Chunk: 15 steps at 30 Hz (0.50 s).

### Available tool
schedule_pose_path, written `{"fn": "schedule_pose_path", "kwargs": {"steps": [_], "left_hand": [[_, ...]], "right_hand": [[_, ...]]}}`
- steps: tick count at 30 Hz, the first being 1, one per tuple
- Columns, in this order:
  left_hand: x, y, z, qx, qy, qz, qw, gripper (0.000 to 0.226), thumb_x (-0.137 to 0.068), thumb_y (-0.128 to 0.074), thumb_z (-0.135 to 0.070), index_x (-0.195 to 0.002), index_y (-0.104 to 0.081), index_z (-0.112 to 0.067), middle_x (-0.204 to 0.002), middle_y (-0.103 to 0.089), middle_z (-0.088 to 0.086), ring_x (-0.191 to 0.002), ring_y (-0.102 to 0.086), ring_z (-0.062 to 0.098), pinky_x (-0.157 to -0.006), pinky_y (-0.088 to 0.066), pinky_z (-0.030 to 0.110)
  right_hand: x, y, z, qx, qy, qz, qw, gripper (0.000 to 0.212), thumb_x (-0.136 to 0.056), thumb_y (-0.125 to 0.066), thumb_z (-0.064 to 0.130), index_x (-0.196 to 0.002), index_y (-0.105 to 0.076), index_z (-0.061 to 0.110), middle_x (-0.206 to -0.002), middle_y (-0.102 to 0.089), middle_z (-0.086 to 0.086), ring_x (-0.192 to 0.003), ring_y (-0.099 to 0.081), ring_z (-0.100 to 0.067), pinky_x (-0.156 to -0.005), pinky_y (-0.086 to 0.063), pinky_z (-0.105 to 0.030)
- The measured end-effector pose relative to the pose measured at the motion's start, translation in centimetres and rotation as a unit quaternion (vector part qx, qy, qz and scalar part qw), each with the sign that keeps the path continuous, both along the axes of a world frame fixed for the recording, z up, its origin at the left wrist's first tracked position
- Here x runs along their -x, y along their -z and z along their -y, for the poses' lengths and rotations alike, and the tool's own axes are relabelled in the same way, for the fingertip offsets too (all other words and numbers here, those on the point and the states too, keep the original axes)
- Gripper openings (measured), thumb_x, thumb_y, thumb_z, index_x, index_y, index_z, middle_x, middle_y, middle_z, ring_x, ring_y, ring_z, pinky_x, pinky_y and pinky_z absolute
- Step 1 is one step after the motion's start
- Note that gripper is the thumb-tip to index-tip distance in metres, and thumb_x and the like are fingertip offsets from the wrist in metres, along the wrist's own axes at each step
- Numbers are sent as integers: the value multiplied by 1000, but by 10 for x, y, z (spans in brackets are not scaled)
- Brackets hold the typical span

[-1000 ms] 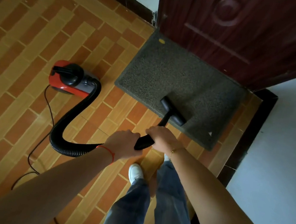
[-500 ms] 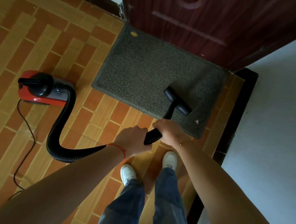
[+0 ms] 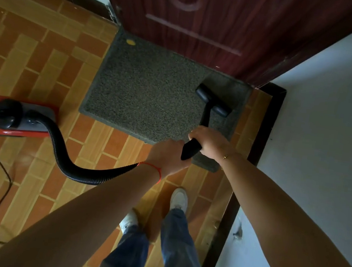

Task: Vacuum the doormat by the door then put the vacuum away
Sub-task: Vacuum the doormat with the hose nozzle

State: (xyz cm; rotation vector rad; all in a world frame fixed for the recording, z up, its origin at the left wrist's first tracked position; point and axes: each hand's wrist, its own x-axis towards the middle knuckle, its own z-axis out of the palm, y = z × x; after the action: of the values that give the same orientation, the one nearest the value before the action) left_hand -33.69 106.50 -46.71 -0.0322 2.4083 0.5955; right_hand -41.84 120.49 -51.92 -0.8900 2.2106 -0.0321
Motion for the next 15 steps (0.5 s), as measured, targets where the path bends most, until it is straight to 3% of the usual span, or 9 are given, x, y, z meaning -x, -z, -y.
{"fn": "schedule_pose_path", "kwargs": {"steps": [4, 10, 15], "left_hand": [[34, 6, -27, -8, -12, -10, 1000, 30, -88, -56, -42, -96, -54, -14, -76, -52, -1, -67, -53, 20, -58, -42, 29], [78, 10, -58, -12, -6, -16, 1000, 31, -88, -57, -42, -100, -54, -13, -78, -52, 0, -69, -56, 22, -57, -41, 29], [96, 12, -75, 0, 10, -31, 999, 30, -88, -56, -44, -95, -54, -15, -71, -49, -3, -65, -52, 19, -51, -36, 27]], "right_hand": [[39, 2, -27, -2, -4, -1, 1000, 24, -85, -56, -2, -80, -48, 20, -98, -60, -2, -90, -63, -20, -78, -53, -33], [83, 7, -58, -1, -17, -11, 1000, 34, -84, -61, 3, -72, -41, 27, -96, -62, 2, -94, -63, -20, -84, -54, -41], [100, 9, -76, -8, -24, -20, 999, 24, -86, -59, 4, -80, -47, 24, -96, -62, 2, -94, -63, -20, -83, -55, -40]]}}
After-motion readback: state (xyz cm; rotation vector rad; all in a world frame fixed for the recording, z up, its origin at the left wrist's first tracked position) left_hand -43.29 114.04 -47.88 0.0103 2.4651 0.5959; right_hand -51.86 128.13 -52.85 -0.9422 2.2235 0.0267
